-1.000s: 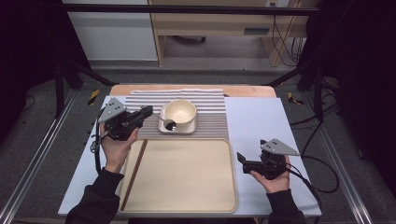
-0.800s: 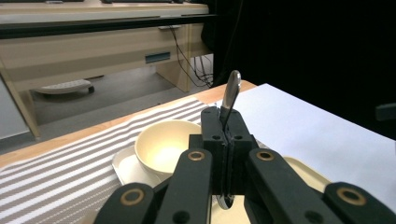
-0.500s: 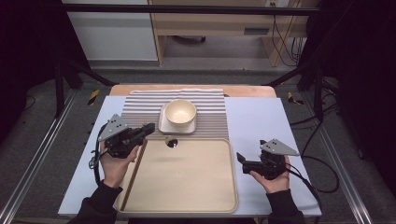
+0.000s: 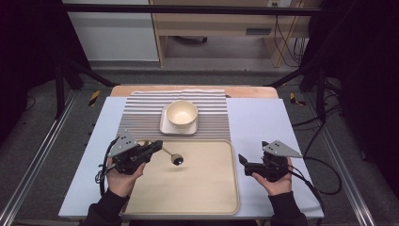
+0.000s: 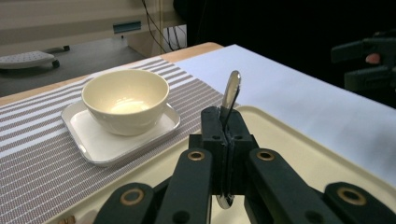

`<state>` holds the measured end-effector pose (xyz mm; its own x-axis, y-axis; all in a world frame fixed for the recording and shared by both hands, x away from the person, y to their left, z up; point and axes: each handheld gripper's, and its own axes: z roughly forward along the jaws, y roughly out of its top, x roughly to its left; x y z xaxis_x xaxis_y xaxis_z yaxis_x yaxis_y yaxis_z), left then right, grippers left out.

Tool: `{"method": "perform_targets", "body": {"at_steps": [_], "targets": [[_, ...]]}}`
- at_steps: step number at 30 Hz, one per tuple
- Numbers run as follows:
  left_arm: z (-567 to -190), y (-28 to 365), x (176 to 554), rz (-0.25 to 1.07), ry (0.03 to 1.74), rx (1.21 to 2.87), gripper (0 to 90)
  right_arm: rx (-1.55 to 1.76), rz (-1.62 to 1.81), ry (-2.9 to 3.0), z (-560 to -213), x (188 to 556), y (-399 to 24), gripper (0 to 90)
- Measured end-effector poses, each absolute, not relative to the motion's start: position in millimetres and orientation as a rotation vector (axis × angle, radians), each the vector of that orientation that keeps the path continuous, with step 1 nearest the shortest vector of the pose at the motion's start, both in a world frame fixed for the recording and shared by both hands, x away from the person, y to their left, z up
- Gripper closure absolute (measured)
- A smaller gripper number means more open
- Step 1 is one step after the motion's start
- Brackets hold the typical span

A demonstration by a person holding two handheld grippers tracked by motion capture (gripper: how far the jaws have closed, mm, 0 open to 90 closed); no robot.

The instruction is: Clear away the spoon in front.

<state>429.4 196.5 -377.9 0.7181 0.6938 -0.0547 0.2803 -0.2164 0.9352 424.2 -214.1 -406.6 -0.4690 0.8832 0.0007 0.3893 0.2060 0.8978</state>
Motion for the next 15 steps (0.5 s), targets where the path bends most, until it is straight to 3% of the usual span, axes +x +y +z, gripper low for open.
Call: {"method": "perform_targets", "body": {"at_steps": [15], "targets": [[-396,185,417,0.408,0.746,1.852,89.1,1.176,1.225,1.954,-405,423,-215,4.8]]}}
